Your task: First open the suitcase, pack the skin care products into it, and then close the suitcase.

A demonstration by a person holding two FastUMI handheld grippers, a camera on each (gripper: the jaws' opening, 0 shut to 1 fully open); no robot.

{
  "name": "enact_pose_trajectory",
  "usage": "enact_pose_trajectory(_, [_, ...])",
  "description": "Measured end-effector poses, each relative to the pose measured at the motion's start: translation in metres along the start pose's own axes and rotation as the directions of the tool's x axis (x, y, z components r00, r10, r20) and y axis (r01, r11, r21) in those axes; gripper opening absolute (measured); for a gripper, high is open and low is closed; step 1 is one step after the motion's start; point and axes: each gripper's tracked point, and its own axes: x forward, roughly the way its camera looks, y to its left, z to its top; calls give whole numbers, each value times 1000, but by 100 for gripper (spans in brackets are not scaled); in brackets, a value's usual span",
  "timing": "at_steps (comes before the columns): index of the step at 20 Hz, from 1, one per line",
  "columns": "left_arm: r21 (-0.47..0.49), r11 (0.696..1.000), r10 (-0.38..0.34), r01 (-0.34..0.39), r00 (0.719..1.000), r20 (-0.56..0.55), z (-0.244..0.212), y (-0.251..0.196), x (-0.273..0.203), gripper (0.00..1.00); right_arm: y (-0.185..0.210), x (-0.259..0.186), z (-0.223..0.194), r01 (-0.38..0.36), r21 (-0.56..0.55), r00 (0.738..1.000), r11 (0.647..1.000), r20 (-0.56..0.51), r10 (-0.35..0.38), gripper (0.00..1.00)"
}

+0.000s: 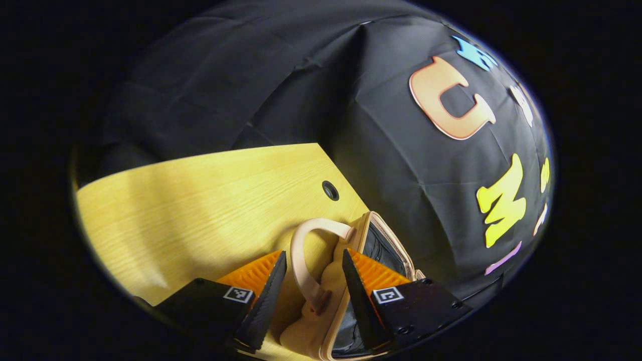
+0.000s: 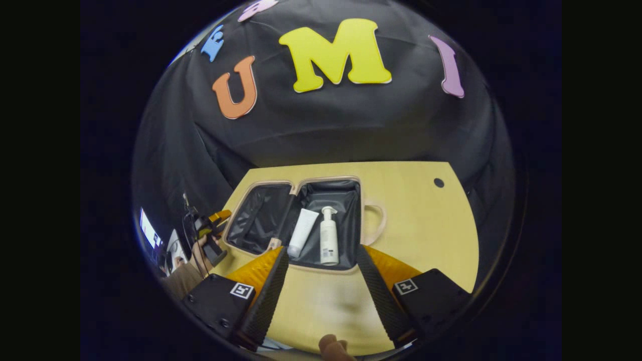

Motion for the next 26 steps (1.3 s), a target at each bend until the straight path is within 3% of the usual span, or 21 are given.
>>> enact_pose_trajectory(2, [-83,997,-10,8,1000,-24,-10,5,4,62,-8,-13,1,22,22,1000,1000,18,-23,83])
enact_pose_trajectory(3, [-106,994,-4,1,1000,-26,-10,8,5,38,-9,-16,4,24,39,999,999,27,-25,80])
enact_pose_trajectory(4, [-144,989,-25,22,1000,-15,-10,4,9,36,-15,-22,10,34,53,998,998,49,-37,79])
enact_pose_trajectory(5, [-149,989,-21,20,1000,-8,-8,2,10,28,-19,-28,14,43,60,997,997,66,-47,83])
enact_pose_trajectory(6, [-137,991,-11,10,1000,-7,-7,2,10,19,-22,-33,18,50,66,995,997,82,-55,79])
enact_pose_trajectory(10, [-60,998,16,-14,999,40,7,-17,-2,8,-46,-57,40,86,81,979,993,178,-99,83])
enact_pose_trajectory(12, [14,1000,5,-7,995,95,20,-41,-14,6,-58,-67,46,88,89,972,992,210,-105,80])
enact_pose_trajectory(14, [104,994,-5,-9,990,139,28,-68,-30,5,-78,-80,50,89,90,965,992,239,-108,83])
enact_pose_trajectory(18, [186,982,-5,-32,981,192,41,-124,-62,5,-106,-94,50,63,88,963,994,256,-84,80])
enact_pose_trajectory(20, [350,934,-14,-77,968,250,36,-166,-80,5,-125,-99,56,70,46,956,996,283,-80,83])
enact_pose_trajectory(21, [451,888,-51,-86,958,283,26,-205,-95,5,-137,-105,61,76,23,948,997,307,-79,83])
enact_pose_trajectory(26, [611,786,-131,-91,942,309,-22,-291,-119,5,-160,-111,65,61,2,944,998,326,-58,80])
